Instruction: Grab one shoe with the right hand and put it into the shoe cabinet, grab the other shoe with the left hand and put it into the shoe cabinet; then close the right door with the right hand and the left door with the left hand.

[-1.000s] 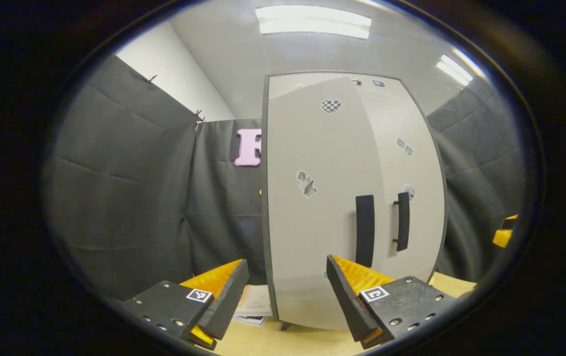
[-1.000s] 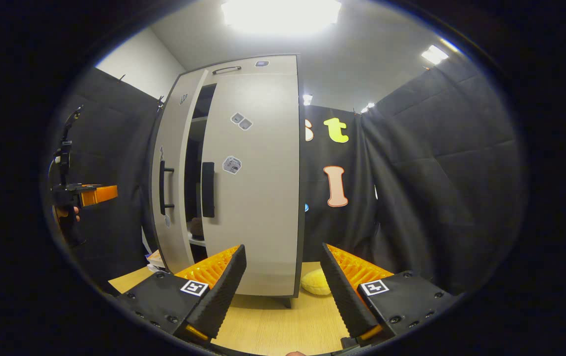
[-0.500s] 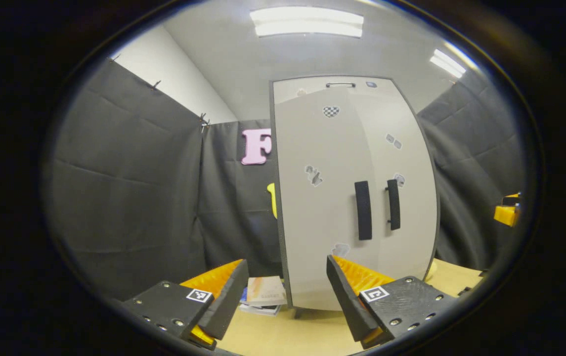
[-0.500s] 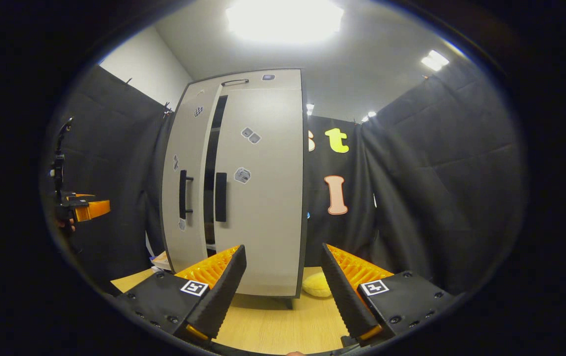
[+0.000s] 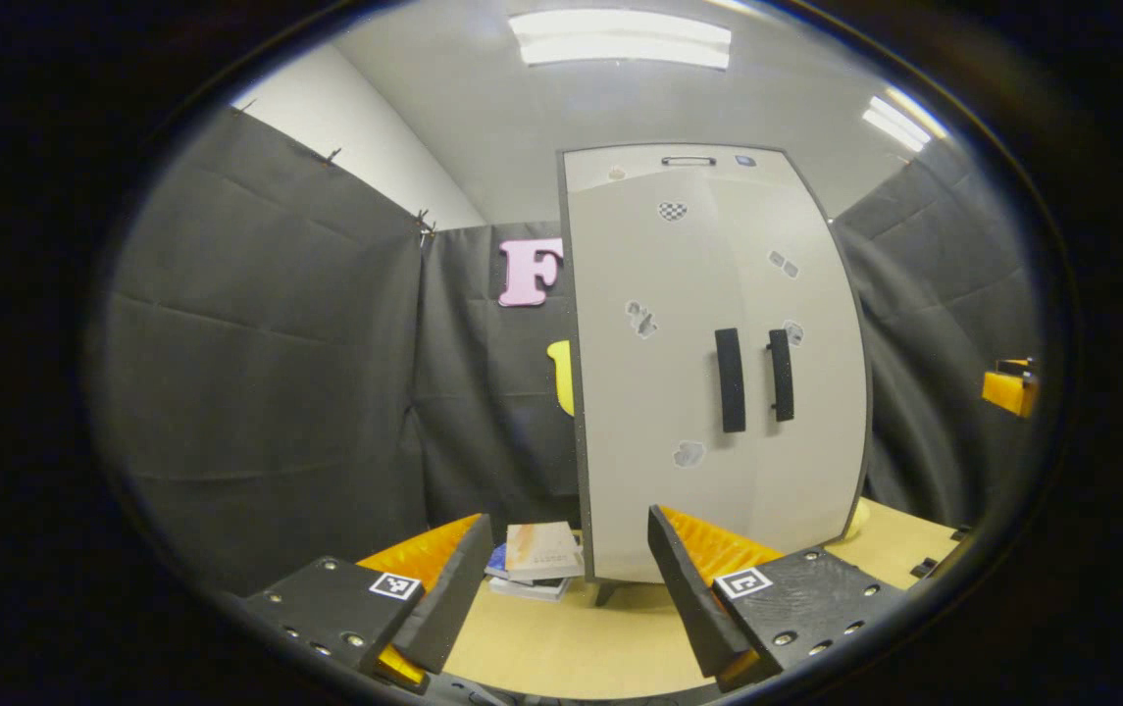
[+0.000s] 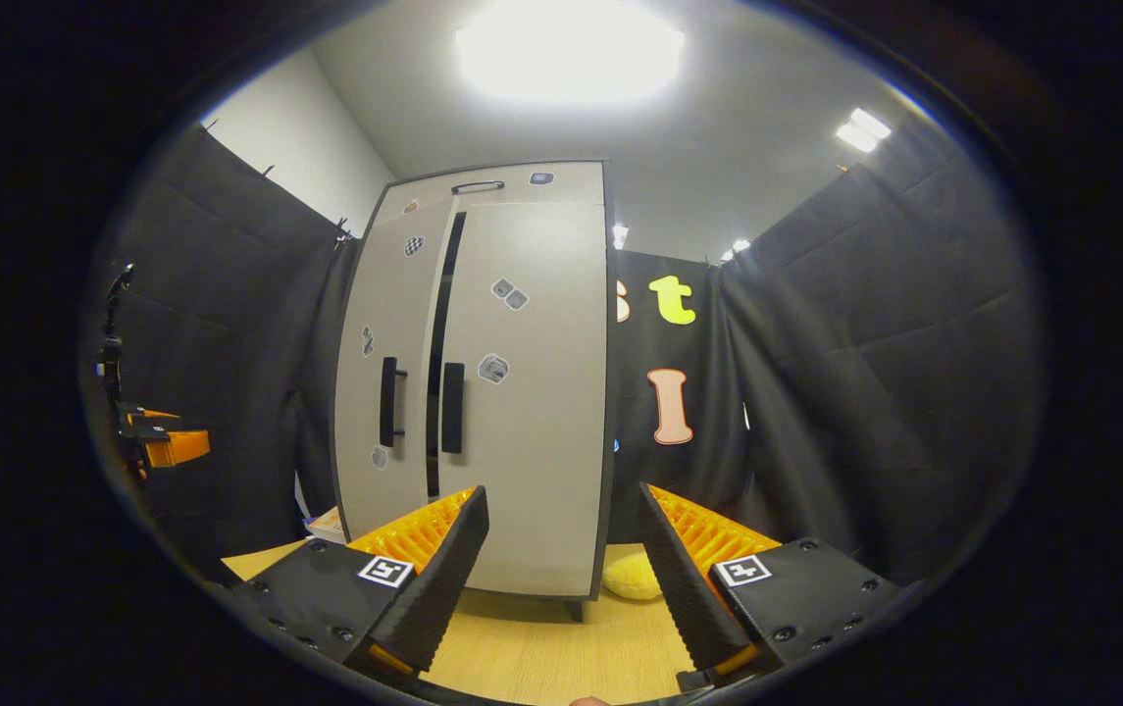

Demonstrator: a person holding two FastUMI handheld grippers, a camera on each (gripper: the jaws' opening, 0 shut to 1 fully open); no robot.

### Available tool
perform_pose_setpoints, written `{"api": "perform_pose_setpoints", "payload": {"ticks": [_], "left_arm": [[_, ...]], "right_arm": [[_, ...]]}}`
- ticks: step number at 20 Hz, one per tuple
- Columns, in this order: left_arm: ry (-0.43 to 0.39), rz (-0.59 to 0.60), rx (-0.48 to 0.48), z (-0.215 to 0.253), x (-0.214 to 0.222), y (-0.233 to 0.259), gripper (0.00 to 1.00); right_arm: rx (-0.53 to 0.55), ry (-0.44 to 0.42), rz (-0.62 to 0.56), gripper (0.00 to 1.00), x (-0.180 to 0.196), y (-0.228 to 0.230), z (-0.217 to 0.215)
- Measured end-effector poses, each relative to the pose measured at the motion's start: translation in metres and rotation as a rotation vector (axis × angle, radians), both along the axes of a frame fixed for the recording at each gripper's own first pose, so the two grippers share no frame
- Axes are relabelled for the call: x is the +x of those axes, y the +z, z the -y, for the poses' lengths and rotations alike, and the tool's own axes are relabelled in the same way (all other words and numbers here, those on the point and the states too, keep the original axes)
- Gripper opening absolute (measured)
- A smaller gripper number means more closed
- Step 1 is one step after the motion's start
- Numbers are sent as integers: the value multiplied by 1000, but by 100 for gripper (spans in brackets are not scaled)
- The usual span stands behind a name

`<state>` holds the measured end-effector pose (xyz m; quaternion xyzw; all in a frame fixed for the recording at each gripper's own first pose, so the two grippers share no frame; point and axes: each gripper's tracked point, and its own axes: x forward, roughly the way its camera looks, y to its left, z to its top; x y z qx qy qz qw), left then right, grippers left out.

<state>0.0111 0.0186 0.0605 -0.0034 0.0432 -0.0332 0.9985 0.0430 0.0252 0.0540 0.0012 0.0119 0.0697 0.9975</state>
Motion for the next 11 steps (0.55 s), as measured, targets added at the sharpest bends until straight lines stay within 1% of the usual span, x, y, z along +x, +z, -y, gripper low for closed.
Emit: {"api": "perform_pose_setpoints", "payload": {"ticks": [4,5,6,8,9,11], "left_arm": [[5,0,29,1,6,-3,87],[6,3,36,2,4,-2,93],[6,6,41,2,4,-1,98],[15,10,46,1,1,1,98],[19,11,49,1,1,3,98],[23,13,41,1,1,4,98]], "right_arm": [[14,-5,-9,94,-1,-3,2],[16,-10,-10,96,-1,-4,5],[20,-13,-9,96,-2,-3,7],[30,-21,-8,96,-1,-4,9],[34,-25,-8,94,-1,-3,11],[39,-31,-4,93,-1,-2,13]]}}
